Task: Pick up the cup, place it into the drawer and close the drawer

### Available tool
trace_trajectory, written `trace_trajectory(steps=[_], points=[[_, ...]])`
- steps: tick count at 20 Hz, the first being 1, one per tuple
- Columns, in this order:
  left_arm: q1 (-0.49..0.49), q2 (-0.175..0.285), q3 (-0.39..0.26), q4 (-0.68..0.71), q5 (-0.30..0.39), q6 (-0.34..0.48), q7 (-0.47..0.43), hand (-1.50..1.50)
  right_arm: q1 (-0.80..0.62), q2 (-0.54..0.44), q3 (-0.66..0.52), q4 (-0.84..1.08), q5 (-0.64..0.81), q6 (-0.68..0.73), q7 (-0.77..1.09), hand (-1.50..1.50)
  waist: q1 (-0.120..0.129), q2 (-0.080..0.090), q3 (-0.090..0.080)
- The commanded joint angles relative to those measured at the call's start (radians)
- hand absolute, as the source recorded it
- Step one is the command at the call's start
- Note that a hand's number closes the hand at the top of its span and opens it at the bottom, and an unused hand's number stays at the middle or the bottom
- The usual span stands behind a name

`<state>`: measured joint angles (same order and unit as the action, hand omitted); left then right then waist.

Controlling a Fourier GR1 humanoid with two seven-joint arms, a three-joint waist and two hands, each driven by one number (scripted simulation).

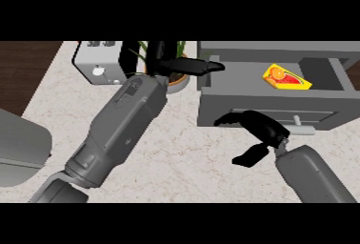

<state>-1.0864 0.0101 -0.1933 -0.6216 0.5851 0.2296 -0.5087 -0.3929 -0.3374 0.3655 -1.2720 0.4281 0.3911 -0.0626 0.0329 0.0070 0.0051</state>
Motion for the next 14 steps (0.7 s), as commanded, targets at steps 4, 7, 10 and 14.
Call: trace_trajectory(steps=[4,7,10,14], points=[[0.104,0.034,-0.001,-0.053,-0.001,-0.004,0.021,-1.5,-0.178,0.03,-0.057,0.422,0.085,-0.116,-0.182,1.5,0.055,0.01,-0.001],[0.168,0.086,0.011,-0.096,0.02,-0.075,0.023,-1.5,-0.233,0.05,-0.117,0.502,0.061,-0.183,-0.263,1.5,0.069,0.013,-0.001],[0.208,0.113,0.001,-0.126,0.015,-0.109,0.013,-1.5,-0.33,0.011,-0.209,0.575,0.022,-0.2,-0.272,1.5,0.1,0.02,-0.001],[0.246,0.11,-0.016,-0.157,0.015,-0.123,0.029,-1.5,-0.44,-0.021,-0.283,0.678,-0.002,-0.227,-0.286,1.5,0.125,0.03,0.0]])
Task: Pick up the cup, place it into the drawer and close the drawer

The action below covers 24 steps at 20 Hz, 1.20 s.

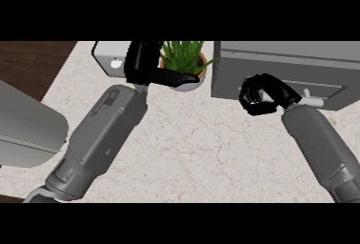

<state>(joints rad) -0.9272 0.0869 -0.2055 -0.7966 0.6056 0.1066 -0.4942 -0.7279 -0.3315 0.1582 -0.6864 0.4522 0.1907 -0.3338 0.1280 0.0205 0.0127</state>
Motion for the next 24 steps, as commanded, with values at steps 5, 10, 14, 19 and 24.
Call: trace_trajectory(steps=[5,10,14,19,24], points=[[0.077,0.047,-0.008,-0.02,0.001,-0.02,0.043,-1.5,-0.185,-0.074,-0.134,0.137,-0.053,-0.035,0.014,1.5,0.06,0.03,-0.007],[0.101,0.089,0.0,-0.053,0.015,-0.061,0.061,-1.5,-0.185,-0.11,-0.162,0.126,-0.088,-0.002,0.013,1.5,0.083,0.029,-0.008],[0.121,0.081,-0.013,-0.067,0.014,-0.075,0.06,-1.5,-0.187,-0.143,-0.178,0.1,-0.115,0.042,0.02,1.5,0.089,0.031,-0.008],[0.138,0.088,-0.01,-0.083,0.024,-0.095,0.062,-1.5,-0.178,-0.158,-0.199,0.062,-0.152,0.074,0.029,1.5,0.105,0.032,-0.009],[0.145,0.074,-0.021,-0.098,0.024,-0.097,0.07,-1.5,-0.162,-0.174,-0.202,0.036,-0.171,0.111,0.034,1.5,0.102,0.032,-0.009]])
